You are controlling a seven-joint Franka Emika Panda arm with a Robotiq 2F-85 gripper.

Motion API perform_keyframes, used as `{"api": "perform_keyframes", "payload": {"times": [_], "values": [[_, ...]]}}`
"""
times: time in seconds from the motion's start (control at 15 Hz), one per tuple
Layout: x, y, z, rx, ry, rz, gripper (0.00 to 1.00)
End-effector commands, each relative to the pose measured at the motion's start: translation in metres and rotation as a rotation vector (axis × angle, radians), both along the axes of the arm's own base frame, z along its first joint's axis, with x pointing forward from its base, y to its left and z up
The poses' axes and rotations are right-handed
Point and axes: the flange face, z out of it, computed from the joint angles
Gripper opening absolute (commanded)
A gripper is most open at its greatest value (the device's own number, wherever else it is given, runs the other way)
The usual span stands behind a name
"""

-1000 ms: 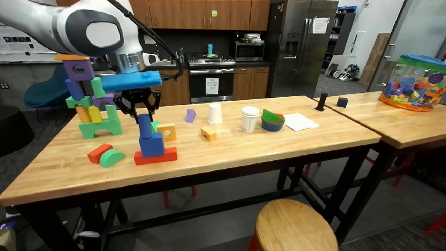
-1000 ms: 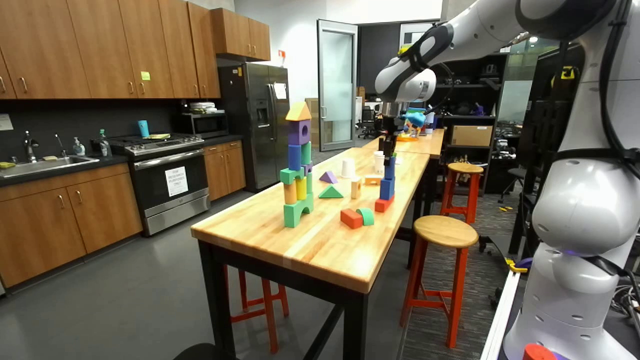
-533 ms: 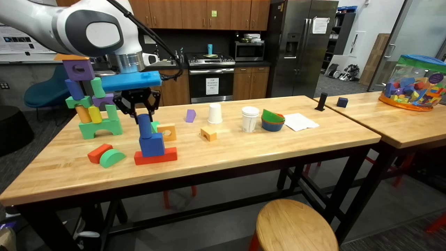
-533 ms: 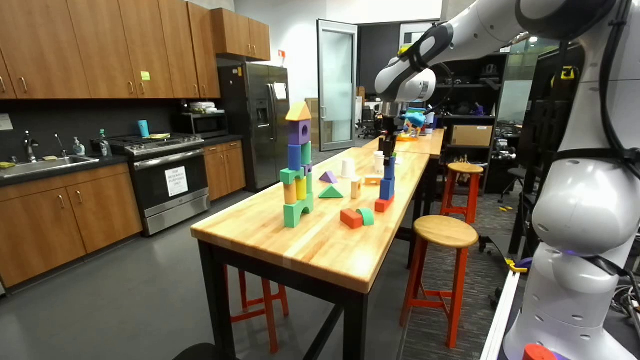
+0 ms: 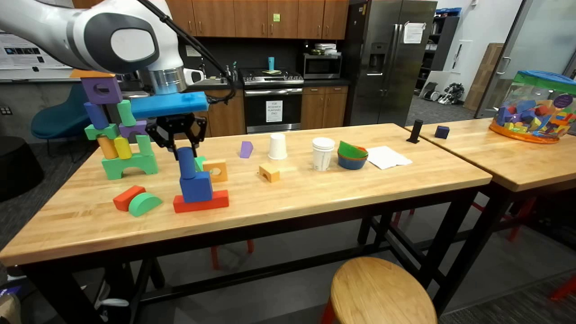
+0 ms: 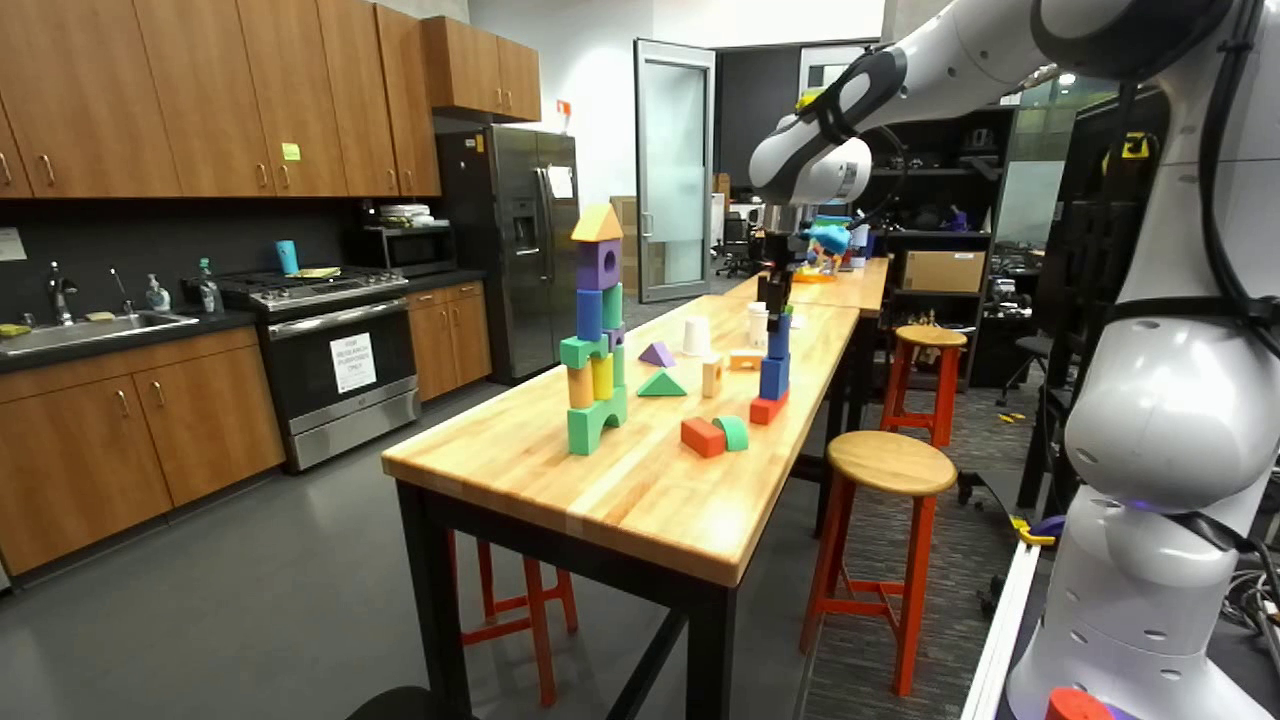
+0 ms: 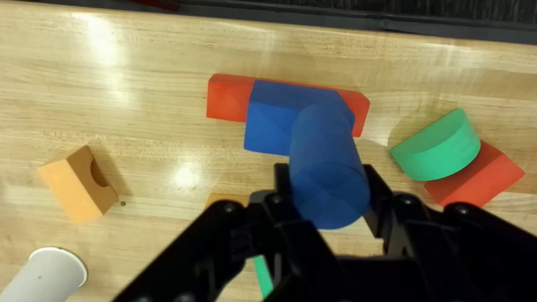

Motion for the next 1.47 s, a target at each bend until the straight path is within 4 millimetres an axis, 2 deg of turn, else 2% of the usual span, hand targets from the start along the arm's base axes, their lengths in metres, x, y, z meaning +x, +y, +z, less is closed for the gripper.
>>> {"api": "perform_keyframes", "payload": {"times": [0.0,0.33,1.13,1.2,1.27,1.4], "values": [[-0.0025,0.0062,0.0050,-0.004,-0.005,0.006,0.17],[-0.0007,0.0127,0.0045,-0.002,-0.004,0.019,0.17],[-0.0017,0.0117,0.0042,-0.002,-0.002,0.021,0.17],[-0.0019,0.0121,0.0043,0.001,0.001,0.026,0.67],[0.0036,0.0076,-0.0007,0.002,0.003,0.016,0.43],[0.0036,0.0077,-0.0008,0.002,0.004,0.016,0.53]]}}
